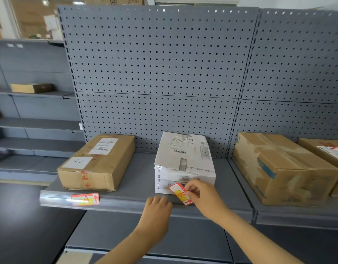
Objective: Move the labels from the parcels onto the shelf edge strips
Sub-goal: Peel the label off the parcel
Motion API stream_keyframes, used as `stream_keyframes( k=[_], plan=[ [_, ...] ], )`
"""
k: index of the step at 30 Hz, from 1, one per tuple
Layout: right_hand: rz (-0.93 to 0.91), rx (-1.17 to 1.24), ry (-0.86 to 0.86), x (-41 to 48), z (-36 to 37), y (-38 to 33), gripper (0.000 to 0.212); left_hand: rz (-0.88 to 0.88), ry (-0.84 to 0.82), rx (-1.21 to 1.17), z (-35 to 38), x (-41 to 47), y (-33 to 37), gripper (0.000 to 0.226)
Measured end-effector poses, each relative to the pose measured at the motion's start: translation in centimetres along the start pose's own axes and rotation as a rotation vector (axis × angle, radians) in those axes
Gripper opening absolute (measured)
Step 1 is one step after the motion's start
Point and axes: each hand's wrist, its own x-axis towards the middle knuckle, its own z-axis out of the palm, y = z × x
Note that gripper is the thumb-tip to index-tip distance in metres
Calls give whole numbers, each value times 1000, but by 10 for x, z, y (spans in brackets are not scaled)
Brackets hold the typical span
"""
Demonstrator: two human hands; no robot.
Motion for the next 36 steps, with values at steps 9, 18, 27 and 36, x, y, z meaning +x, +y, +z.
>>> stream_keyframes(
  k=[9, 18, 27, 36],
  plan=[
    [-16, 29, -46, -2, -2, 1, 15, 56, 50, -66, 19, -13, -10, 48],
    [-50, 70, -96, -5, 6, -3, 12, 13, 27, -137, 34, -23, -11, 39],
    [-46, 41, -75, -7, 8, -2, 13, 17, 123, -162, 30, -20, -13, 56],
    [-48, 45, -26, -4, 10, -4, 16, 8, 118, -153, 29, -13, -10, 45]
  ],
)
